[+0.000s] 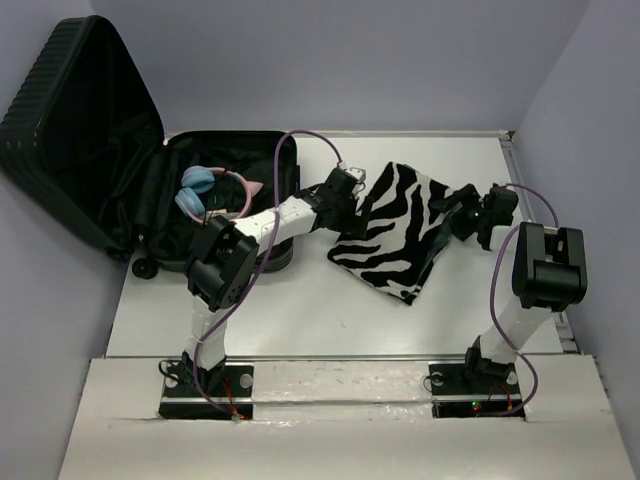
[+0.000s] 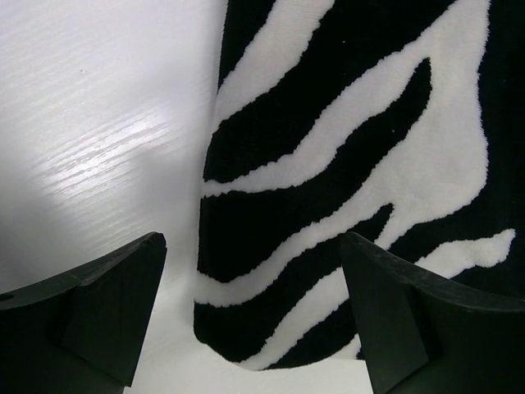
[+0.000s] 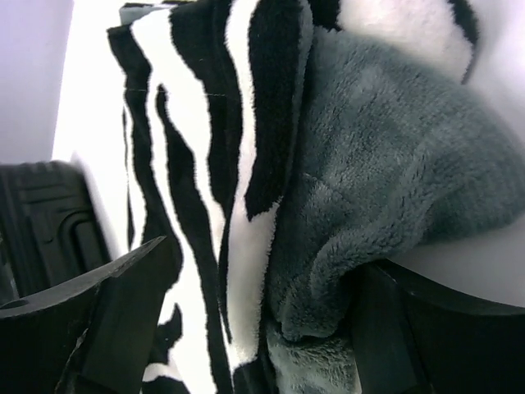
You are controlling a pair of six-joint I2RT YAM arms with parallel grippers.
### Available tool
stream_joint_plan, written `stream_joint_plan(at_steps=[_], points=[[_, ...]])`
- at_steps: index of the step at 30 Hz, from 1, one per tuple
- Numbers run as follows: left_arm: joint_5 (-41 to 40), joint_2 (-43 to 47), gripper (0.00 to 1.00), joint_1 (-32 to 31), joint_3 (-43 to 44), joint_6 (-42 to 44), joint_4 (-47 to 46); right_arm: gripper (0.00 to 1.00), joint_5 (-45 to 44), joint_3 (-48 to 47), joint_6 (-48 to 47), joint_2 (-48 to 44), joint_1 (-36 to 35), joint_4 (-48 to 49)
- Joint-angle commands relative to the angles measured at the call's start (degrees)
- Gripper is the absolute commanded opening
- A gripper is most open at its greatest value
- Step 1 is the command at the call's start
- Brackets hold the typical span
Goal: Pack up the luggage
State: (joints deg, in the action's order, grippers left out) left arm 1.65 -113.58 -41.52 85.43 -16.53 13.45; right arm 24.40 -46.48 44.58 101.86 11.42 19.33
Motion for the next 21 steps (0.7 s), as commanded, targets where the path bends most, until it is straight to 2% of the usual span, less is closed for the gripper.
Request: stream_joint_plan(at_steps=[1, 3, 4, 5, 6, 13, 14, 17, 18, 20, 21], points=[[4.5, -2.5, 0.99, 0.6, 1.0, 0.4, -0.6, 0.77, 3.0, 0.1, 2.1, 4.5, -2.5, 0.0], [4.8, -3.3, 0.99, 0.6, 0.6, 0.4, -0.9, 0.7, 2.6, -0.1, 1.5, 4.7, -2.5, 0.3], [5.7, -4.0, 0.99, 0.5, -0.3, 0.3, -1.4, 0.61, 2.9, -0.6, 0.9, 4.8, -3.1, 0.2], [5.7, -4.0, 0.99, 0.5, -0.3, 0.2, -1.4, 0.6, 2.9, -0.6, 0.9, 4.9, -3.1, 0.2], [6.5, -4.5, 0.99, 0.6, -1.1, 0.0, -2.1, 0.49, 4.1, -1.2, 0.9, 5.4, -3.1, 0.2], [8.7, -5.2, 0.99, 0.6, -5.0, -0.6, -5.0, 0.26, 7.1, -1.9, 0.9, 7.2, -3.6, 2.3], [10.5, -5.3, 0.88, 0.5, -5.4, -0.7, -5.6, 0.18, 7.8, -1.9, 1.0, 7.6, -3.6, 3.1], [13.2, -5.2, 0.56, 0.6, -7.1, -1.7, -8.3, 0.12, 9.5, -2.0, 1.1, 8.3, -5.1, 6.3], [13.7, -4.6, 0.3, 0.5, -7.8, -2.0, -9.1, 0.1, 10.9, -1.4, 2.6, 8.1, -5.1, 8.2], [14.8, -2.2, 0.06, 0.6, -8.5, -2.4, -10.0, 0.07, 12.8, -0.1, 4.2, 7.5, -5.6, 13.3], [15.0, -1.0, 0.06, 0.6, -8.5, -2.8, -10.4, 0.07, 13.4, 0.4, 5.8, 6.2, -6.1, 14.9]])
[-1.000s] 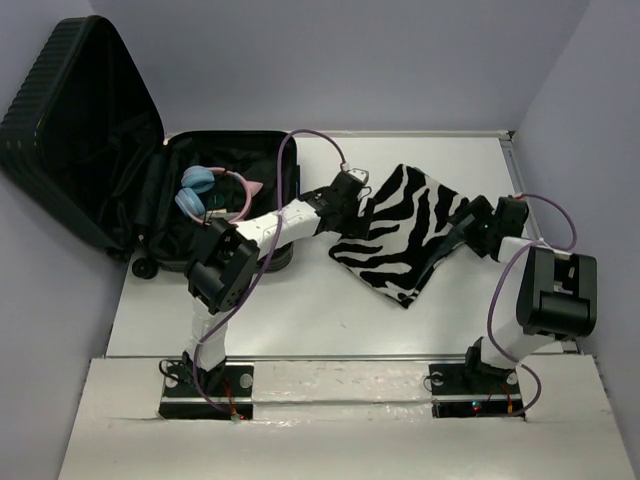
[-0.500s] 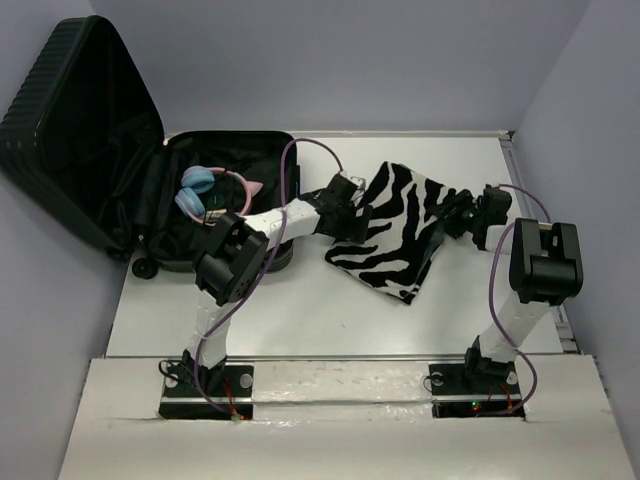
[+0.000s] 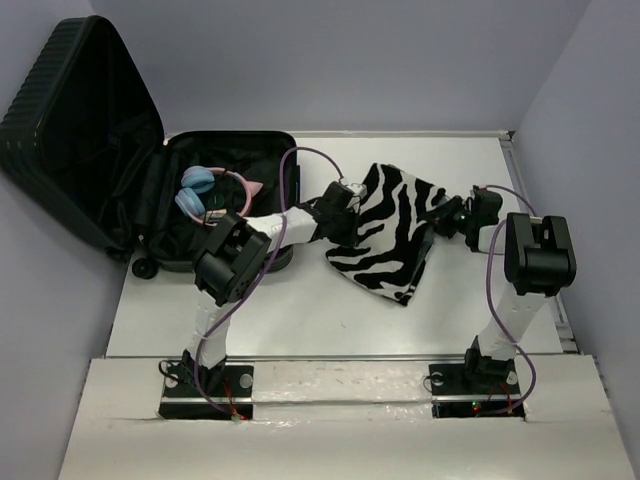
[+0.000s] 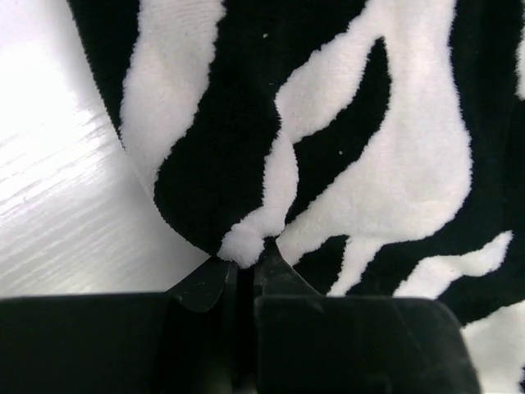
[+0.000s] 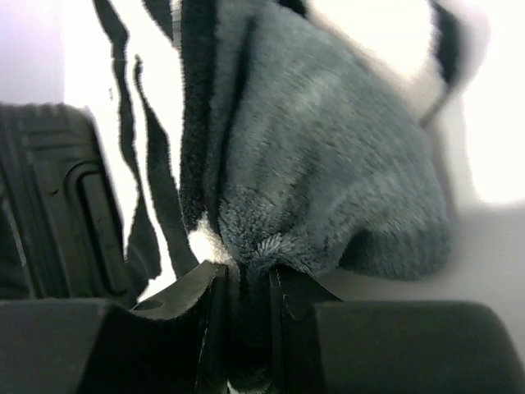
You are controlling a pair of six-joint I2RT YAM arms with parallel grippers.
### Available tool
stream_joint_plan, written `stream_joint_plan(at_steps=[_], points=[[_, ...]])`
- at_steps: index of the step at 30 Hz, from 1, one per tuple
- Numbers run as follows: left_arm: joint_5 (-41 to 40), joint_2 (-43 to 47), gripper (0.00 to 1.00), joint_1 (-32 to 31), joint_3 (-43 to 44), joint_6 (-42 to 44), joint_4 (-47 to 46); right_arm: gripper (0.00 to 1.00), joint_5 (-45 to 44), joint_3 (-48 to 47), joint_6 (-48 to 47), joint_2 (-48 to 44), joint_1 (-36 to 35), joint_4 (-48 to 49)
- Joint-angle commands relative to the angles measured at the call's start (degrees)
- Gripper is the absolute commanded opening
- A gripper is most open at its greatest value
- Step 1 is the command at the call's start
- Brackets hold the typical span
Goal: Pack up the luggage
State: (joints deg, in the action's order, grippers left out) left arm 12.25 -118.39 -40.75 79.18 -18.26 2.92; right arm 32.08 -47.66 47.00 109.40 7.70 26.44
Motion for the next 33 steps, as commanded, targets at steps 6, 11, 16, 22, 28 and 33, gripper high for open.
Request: stream_joint_plan(at_steps=[6, 11, 16, 22, 28, 33], points=[[8.0, 15.1, 0.06, 0.1, 0.7, -3.3, -1.0, 0.07, 7.9, 1.8, 7.2, -12.7, -3.0, 13.9], [6.9, 19.2, 0.06, 2.6, 8.6, -4.2, 3.2, 0.07, 6.0, -5.1, 4.9, -21.0, -6.5, 5.1], [9.0, 21.7, 0.06, 9.3, 16.2, -4.0, 9.8, 0.07, 3.7, -19.2, 3.7, -20.4, -13.7, -2.5], [7.4, 26.3, 0.06, 23.8, 26.0, -1.5, 20.0, 0.07, 1.0, -43.5, 6.3, -7.2, -23.9, -6.1], [6.2, 36.6, 0.06, 42.3, 14.2, -0.4, 19.6, 0.07, -0.3, -68.3, 7.7, 13.4, -33.4, -11.5], [-6.4, 42.1, 0.35, 48.3, -4.4, 0.4, 14.8, 0.08, -0.6, -85.0, 10.5, 31.8, -38.5, -13.8]])
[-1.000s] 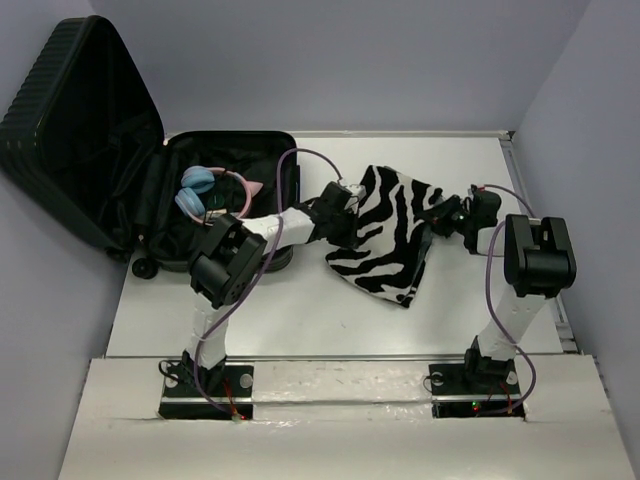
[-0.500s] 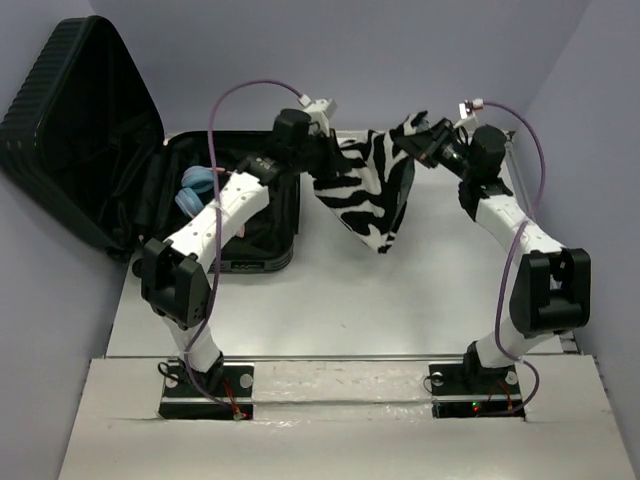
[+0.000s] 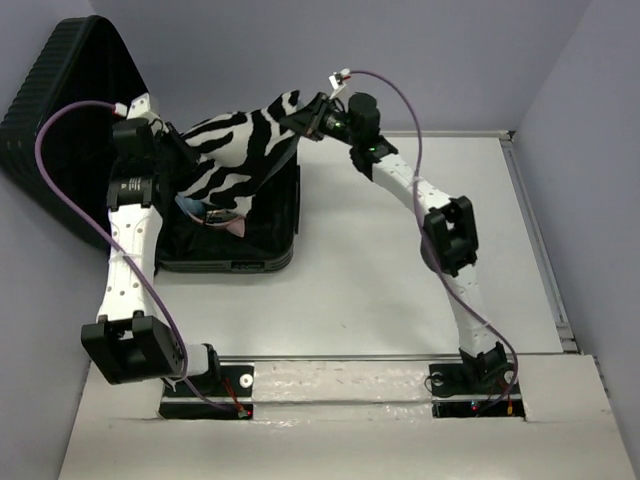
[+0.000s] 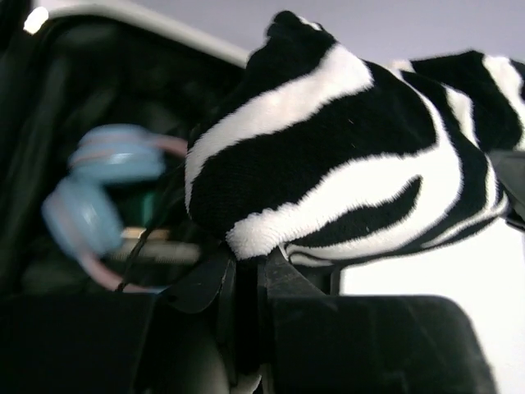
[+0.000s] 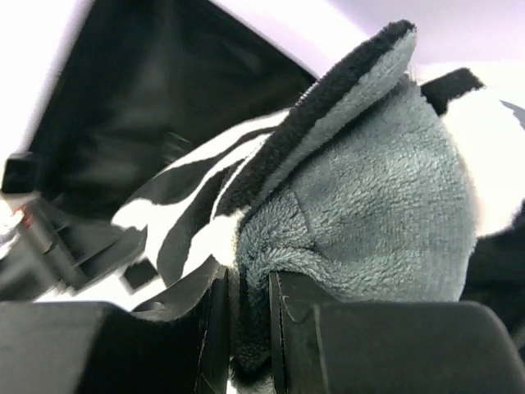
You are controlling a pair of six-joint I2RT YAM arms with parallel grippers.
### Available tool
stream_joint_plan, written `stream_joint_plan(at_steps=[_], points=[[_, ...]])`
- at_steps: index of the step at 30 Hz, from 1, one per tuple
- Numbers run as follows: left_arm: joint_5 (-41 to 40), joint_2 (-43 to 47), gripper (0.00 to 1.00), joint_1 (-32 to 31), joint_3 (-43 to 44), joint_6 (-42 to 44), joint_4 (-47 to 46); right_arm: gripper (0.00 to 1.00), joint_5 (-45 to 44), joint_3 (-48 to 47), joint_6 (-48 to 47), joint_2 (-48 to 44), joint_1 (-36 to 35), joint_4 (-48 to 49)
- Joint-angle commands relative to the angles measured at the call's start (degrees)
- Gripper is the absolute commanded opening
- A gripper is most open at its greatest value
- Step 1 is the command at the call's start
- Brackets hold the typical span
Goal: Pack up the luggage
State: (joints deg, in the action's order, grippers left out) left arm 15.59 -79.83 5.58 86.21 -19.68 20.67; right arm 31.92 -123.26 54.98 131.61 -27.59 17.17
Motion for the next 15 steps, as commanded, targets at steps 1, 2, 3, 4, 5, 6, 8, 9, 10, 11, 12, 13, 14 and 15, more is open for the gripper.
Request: stream_joint_plan(at_steps=[1, 2, 3, 4, 5, 6, 8, 9, 10, 11, 12, 13, 14, 15], points=[[-11.8, 4.0, 0.54, 3.1, -13.7, 1.9, -3.8, 0.12, -0.5, -15.0, 2.3, 15.3, -3.9, -6.4], [-14.5, 4.1, 0.9, 3.6, -16.4, 1.9, -4.2, 0.28, -0.5, -17.9, 2.1, 18.1, -3.9, -7.9], [-15.0, 4.0, 0.99, 3.8, -16.4, 1.8, -4.3, 0.39, -0.4, -20.4, 1.9, 20.5, -4.7, -9.2], [-14.9, 4.1, 0.99, 3.9, -17.6, 1.8, -3.9, 0.5, 0.9, -23.7, 1.9, 22.4, -4.7, -11.4], [-14.3, 4.5, 0.99, 3.8, -17.8, 1.8, -3.8, 0.66, 1.3, -24.0, 1.8, 24.2, -4.7, -12.4], [-14.0, 5.1, 0.99, 3.9, -17.9, 1.8, -4.1, 0.72, 1.4, -23.3, 0.4, 24.0, -4.7, -12.9], [-14.3, 8.1, 0.99, 3.8, -16.4, 1.2, -3.3, 0.86, 0.4, -19.2, -3.3, 21.2, -4.7, -14.2], [-14.3, 9.3, 0.99, 3.6, -15.4, 1.2, -2.7, 0.87, 0.3, -17.7, -4.4, 20.0, -4.7, -14.4], [-14.3, 10.3, 0.99, 3.4, -14.4, 1.5, -1.8, 0.9, 0.1, -16.7, -5.7, 19.0, -5.2, -15.3], [-14.6, 11.4, 0.99, 2.7, -13.1, 1.6, -0.8, 0.91, -0.4, -16.1, -7.0, 18.2, -5.2, -16.0], [-16.1, 14.1, 0.99, 0.6, -11.5, 1.7, 0.7, 0.93, -1.0, -15.3, -9.3, 16.5, -5.2, -16.6], [-17.5, 15.6, 0.99, -0.7, -11.0, 1.8, 1.5, 0.93, -1.2, -15.3, -10.4, 15.8, -5.2, -17.6], [-19.5, 18.7, 0.99, -2.1, -10.6, 1.8, 2.0, 0.93, -1.7, -15.3, -11.6, 15.1, -5.8, -19.6], [-20.9, 20.6, 0.99, -3.9, -10.6, 1.5, 3.2, 0.93, -3.0, -15.5, -14.3, 14.2, -6.3, -20.8]])
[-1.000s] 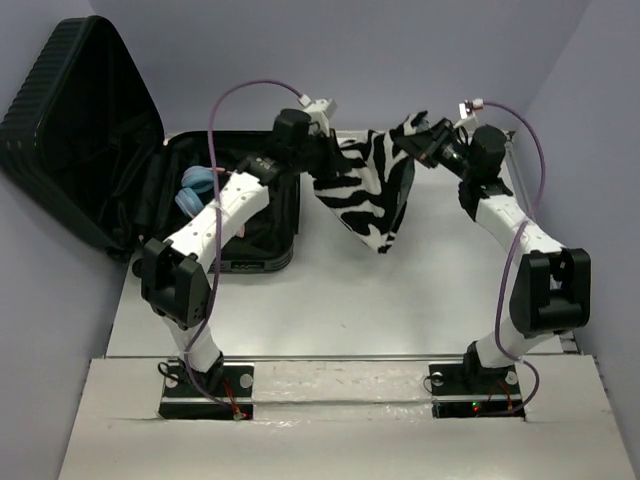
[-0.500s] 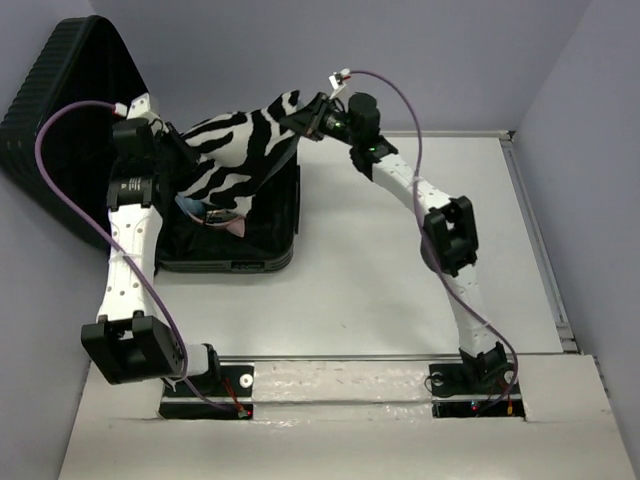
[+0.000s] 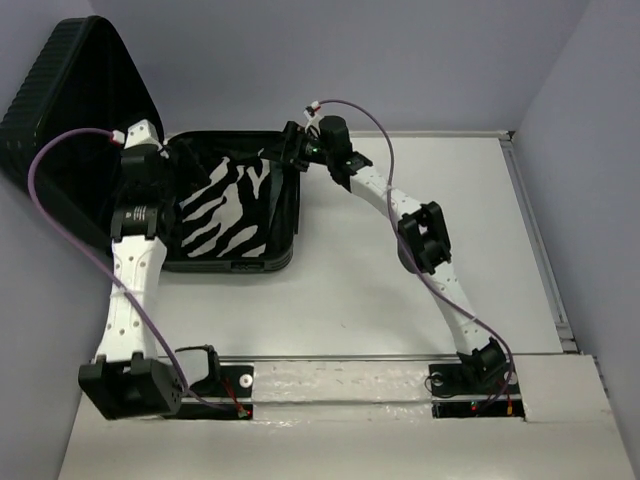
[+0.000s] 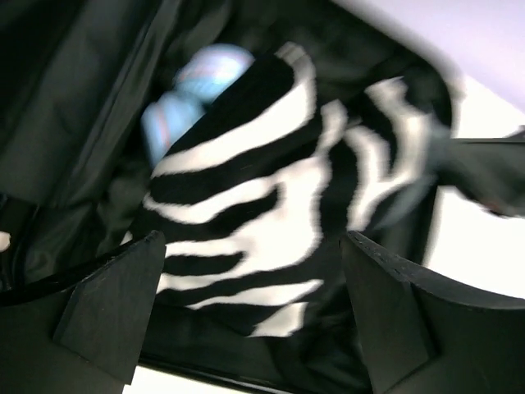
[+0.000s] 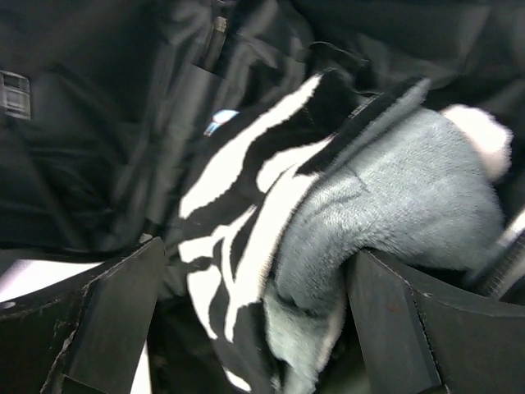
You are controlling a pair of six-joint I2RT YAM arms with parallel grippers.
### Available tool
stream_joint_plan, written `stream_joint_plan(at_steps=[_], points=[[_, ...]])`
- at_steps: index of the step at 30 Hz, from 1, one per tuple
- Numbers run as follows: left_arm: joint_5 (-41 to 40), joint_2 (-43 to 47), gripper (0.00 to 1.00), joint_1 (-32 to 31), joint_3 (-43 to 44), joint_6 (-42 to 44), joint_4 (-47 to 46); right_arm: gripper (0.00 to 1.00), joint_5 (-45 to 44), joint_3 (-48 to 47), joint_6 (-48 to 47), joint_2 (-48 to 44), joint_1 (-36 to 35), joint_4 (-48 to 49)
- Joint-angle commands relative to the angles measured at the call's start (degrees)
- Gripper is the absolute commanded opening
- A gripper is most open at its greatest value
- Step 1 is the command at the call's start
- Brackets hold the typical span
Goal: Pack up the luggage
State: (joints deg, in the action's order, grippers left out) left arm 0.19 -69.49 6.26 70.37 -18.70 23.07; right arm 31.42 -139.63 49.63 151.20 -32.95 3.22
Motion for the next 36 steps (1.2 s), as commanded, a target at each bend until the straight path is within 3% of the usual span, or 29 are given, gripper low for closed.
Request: stream_joint_plan(at_steps=[1, 3, 4, 6, 8, 11, 14, 17, 18, 20, 24, 30, 36], points=[[-6.9, 12.1, 0.99, -4.9, 4.7, 0.1, 1.0, 0.94, -3.4, 0.3, -10.4, -7.0, -1.0, -9.5], [-10.5, 17.7, 0.99, -4.9, 2.4, -0.1, 1.7, 0.94, -6.7, -0.4, -15.3, -8.8, -2.3, -13.0], [-13.0, 19.0, 0.99, -5.0, 1.8, 0.2, 2.7, 1.0, -8.7, -1.8, -17.6, -10.6, -2.3, -17.8], [-21.3, 22.8, 0.99, -5.0, -1.1, 1.5, 4.5, 1.0, -16.3, -2.3, -23.7, -12.9, -3.1, -22.5], [-30.2, 26.6, 0.99, -4.9, -3.7, 1.7, 5.0, 1.0, -20.8, 0.8, -25.9, -17.3, -3.1, -25.7], [-36.1, 30.1, 0.99, -4.9, -9.1, 2.3, 4.8, 1.0, -28.2, 6.0, -29.6, -21.7, -3.1, -26.7], [-44.8, 32.7, 0.99, -4.9, -12.4, 1.8, 4.4, 0.99, -31.2, 14.3, -31.8, -28.0, -3.1, -25.4], [-51.0, 32.7, 0.99, -4.9, -13.8, -1.2, 4.3, 0.79, -29.1, 29.2, -32.0, -37.4, -3.1, -17.5], [-55.7, 33.7, 0.98, -4.9, -15.7, -1.2, 0.7, 0.74, -28.1, 37.3, -31.8, -42.6, -3.1, -15.3], [-60.1, 34.3, 0.97, -4.9, -18.3, 3.6, -8.6, 0.75, -24.3, 44.2, -31.9, -47.0, -3.1, -9.8], [-63.6, 25.2, 0.97, -2.8, -14.5, 10.1, -14.7, 0.85, -20.4, 57.5, -31.2, -54.1, -3.1, -4.7], [-65.5, 13.2, 0.94, 0.1, -5.2, 15.8, -17.9, 0.92, -16.1, 63.7, -31.6, -53.7, -3.1, -3.8], [-67.4, 5.0, 0.88, 1.0, -2.1, 21.8, -22.7, 0.94, -12.7, 67.2, -30.2, -52.6, -3.1, 0.9]])
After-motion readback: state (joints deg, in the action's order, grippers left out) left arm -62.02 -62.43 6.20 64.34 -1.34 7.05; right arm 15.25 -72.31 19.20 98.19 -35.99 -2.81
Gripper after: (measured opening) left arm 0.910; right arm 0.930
